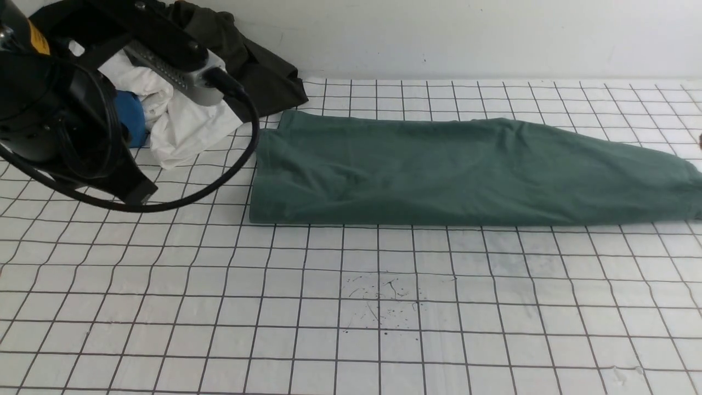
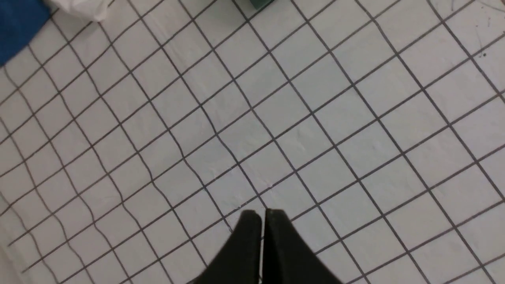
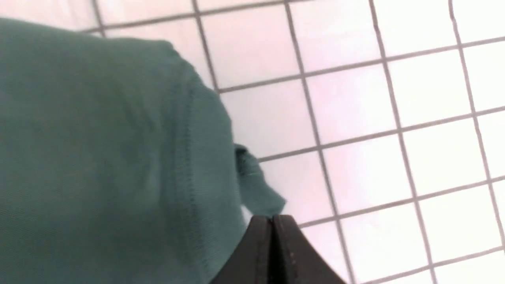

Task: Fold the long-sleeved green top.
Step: Use the right arm to clamp the right edge of the fabric, then use the right arm to drag the right edge of the fabric to the left and folds it over the left edge

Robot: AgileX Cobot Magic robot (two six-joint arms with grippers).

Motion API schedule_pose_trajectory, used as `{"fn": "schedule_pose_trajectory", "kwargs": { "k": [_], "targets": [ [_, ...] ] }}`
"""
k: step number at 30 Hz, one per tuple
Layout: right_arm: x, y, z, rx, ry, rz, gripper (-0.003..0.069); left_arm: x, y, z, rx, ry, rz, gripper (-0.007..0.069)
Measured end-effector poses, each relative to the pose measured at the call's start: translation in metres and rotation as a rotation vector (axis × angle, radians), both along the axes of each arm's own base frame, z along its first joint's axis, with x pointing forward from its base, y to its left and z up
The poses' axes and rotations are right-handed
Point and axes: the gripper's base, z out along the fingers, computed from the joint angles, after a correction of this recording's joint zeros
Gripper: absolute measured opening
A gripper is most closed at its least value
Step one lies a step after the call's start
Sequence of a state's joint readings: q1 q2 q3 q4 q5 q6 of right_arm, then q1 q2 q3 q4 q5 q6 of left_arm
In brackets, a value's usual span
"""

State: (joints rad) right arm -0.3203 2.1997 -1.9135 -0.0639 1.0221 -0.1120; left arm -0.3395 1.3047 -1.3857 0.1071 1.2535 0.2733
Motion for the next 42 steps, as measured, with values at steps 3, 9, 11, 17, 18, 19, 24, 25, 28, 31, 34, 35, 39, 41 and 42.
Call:
{"fn": "schedule_pose_trajectory", "kwargs": {
  "k": [3,9,11,17,18,19,24,25,28,31,34,35,39,41,42],
  "targets": [
    [-0.003,0.007,0.010,0.080,-0.005,0.035,0.0026,-0.010,0.006,0.010,-0.004,-0.045,0.032,-0.0007],
    [-0.005,-0.001,-0.023,0.177,0.085,0.044,0.0326,-0.046,0.025,0.020,-0.004,-0.201,0.074,-0.0007],
    [-0.004,-0.006,-0.036,0.172,0.105,0.022,0.0421,-0.056,0.031,0.017,0.000,-0.230,0.099,-0.0007],
    [0.002,-0.006,-0.069,0.234,0.121,-0.039,0.0564,-0.074,0.043,-0.005,0.023,-0.217,0.189,-0.0007],
    [0.004,-0.006,-0.070,0.242,0.116,-0.038,0.0554,-0.074,0.044,-0.011,0.032,-0.201,0.204,-0.0007],
    [0.004,-0.006,-0.070,0.250,0.112,-0.035,0.0531,-0.074,0.045,-0.015,0.036,-0.192,0.215,-0.0007],
    [0.006,-0.004,-0.067,0.271,0.095,0.001,0.0249,-0.074,0.047,-0.030,0.063,-0.162,0.250,-0.0007],
    [0.007,-0.003,-0.063,0.264,0.096,0.017,0.0136,-0.074,0.048,-0.035,0.067,-0.157,0.260,-0.0007],
    [0.008,-0.007,-0.045,0.206,0.086,0.041,0.0036,-0.072,0.047,-0.047,0.045,-0.154,0.283,-0.0007],
    [0.007,-0.012,-0.012,0.102,0.061,0.062,0.0023,-0.073,0.045,-0.066,0.026,-0.116,0.299,-0.0007],
    [-0.001,-0.019,0.047,-0.037,-0.010,0.032,0.0023,-0.079,0.043,-0.097,0.016,-0.028,0.311,-0.0007],
    [-0.005,-0.018,0.063,-0.051,-0.041,0.013,0.0023,-0.080,0.043,-0.102,0.016,-0.017,0.310,-0.0007],
    [-0.016,0.005,0.122,0.018,-0.195,0.013,0.0023,-0.082,0.042,-0.125,-0.004,-0.006,0.296,-0.0007],
    [-0.014,0.036,0.138,0.092,-0.247,0.085,0.0023,-0.080,0.039,-0.128,-0.039,-0.032,0.287,-0.0007],
    [-0.014,0.039,0.139,0.092,-0.247,0.093,0.0023,-0.079,0.038,-0.128,-0.048,-0.042,0.284,-0.0007]
  ]
}}
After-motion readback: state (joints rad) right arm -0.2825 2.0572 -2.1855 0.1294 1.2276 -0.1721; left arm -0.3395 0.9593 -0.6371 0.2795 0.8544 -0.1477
